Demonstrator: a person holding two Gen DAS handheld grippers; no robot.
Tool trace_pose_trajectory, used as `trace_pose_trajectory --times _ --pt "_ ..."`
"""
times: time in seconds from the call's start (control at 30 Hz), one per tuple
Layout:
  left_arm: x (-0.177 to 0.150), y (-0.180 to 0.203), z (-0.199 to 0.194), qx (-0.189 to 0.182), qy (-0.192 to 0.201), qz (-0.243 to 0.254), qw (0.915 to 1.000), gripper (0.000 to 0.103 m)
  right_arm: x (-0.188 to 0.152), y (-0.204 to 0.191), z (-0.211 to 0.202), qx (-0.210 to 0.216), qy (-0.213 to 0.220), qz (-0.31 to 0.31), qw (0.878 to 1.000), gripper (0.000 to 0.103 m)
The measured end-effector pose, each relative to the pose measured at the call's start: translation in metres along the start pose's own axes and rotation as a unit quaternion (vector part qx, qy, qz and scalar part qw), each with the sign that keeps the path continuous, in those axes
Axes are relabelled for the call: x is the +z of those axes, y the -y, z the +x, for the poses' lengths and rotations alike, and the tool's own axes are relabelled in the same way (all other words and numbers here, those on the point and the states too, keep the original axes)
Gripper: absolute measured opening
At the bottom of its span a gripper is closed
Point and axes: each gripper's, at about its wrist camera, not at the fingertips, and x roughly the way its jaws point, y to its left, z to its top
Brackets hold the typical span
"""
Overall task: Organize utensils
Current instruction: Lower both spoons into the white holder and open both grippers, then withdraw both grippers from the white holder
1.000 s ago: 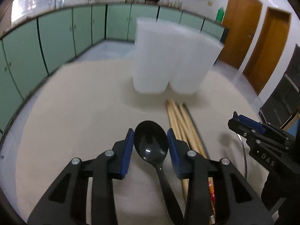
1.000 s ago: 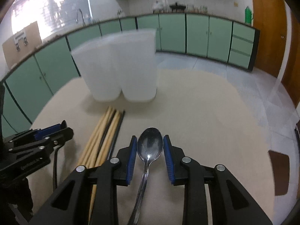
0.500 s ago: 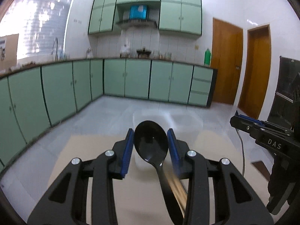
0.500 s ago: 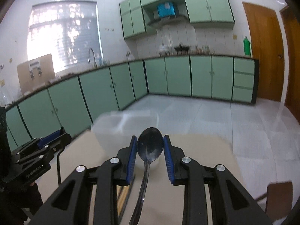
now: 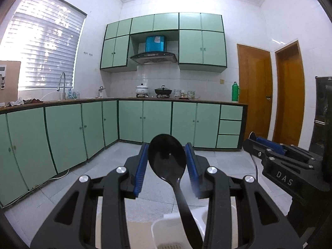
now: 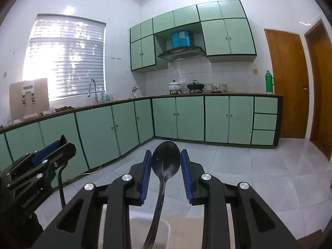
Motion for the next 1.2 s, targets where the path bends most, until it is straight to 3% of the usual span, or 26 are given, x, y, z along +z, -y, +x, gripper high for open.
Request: trace_pose_trajectory --times 0.27,0.6,0.77,0.93,1.03,1.2 --pt "-0.033 -0.005 0.038 0.008 -0.036 0.012 0.9993 0.035 -0.02 -0.009 0.038 -0.013 -0.023 -0.021 0.999 0.028" --pt "-0.047 -0.017 0.021 0.0 -0.053 0.014 0.9985 0.038 -0.048 -0.008 0.012 0.012 -0.051 -0.022 0.998 0.033" --pt "-0.043 -0.025 -0.005 0.004 -0.054 0.005 0.9985 0.047 -0.047 0.003 -0.012 0.008 -0.061 -0.003 0.998 0.042" --pt "-0.048 -0.03 -0.043 0.01 -0.073 0.0 0.9973 0.062 -0.057 0.012 -0.048 0.013 -0.083 0.015 0.996 0.059" --pt "-0.061 -0.032 -0.072 0.007 -0.101 -0.007 0.9948 0.071 -0.068 0.01 -0.076 0.013 -0.096 0.011 0.995 0.072" --pt "-0.097 -0.035 -0.117 0.001 -0.171 -0.022 0.9851 0.075 -0.107 -0.002 -0.122 0.022 -0.139 0.006 0.99 0.078"
